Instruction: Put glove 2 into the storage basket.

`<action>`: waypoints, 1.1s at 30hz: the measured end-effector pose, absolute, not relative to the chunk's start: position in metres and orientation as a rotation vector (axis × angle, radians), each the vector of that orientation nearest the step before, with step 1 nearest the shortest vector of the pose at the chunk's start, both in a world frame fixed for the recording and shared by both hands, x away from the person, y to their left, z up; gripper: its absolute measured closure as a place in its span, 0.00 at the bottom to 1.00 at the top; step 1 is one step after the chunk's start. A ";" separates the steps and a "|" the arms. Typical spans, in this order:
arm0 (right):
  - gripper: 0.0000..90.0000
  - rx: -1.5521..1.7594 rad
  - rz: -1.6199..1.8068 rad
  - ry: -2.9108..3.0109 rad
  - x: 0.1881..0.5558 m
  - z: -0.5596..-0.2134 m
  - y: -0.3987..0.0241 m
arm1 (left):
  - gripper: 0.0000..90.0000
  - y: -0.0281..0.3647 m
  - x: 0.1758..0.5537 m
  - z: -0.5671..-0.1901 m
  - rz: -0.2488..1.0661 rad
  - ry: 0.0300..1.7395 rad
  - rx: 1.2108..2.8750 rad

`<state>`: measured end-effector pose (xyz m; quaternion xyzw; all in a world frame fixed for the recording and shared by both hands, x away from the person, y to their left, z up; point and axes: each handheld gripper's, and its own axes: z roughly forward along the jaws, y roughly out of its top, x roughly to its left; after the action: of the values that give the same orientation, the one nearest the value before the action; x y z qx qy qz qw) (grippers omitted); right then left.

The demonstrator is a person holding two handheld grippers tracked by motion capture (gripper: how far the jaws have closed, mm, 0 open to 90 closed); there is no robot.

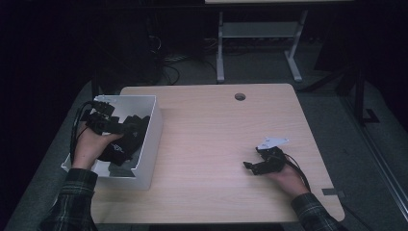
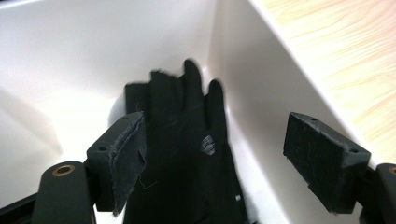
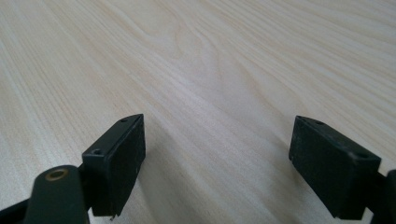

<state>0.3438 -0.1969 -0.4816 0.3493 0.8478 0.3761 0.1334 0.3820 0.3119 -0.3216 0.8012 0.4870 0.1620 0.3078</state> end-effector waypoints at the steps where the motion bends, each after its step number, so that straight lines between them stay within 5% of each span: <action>1: 0.21 1.019 1.090 2.458 0.344 -0.481 -0.197 | 0.23 0.310 0.382 -0.320 0.424 1.279 2.116; 19: 0.21 1.013 1.092 2.458 0.344 -0.482 -0.197 | 0.23 0.228 0.376 -0.297 0.344 1.029 2.112; 33: 0.21 1.014 1.092 2.458 0.344 -0.482 -0.197 | 0.22 0.159 0.364 -0.330 0.224 0.903 2.156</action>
<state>0.3437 -0.1967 -0.4816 0.3497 0.8475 0.3764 0.1330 0.3645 0.1591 -0.3299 0.8468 0.3547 0.0879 0.3865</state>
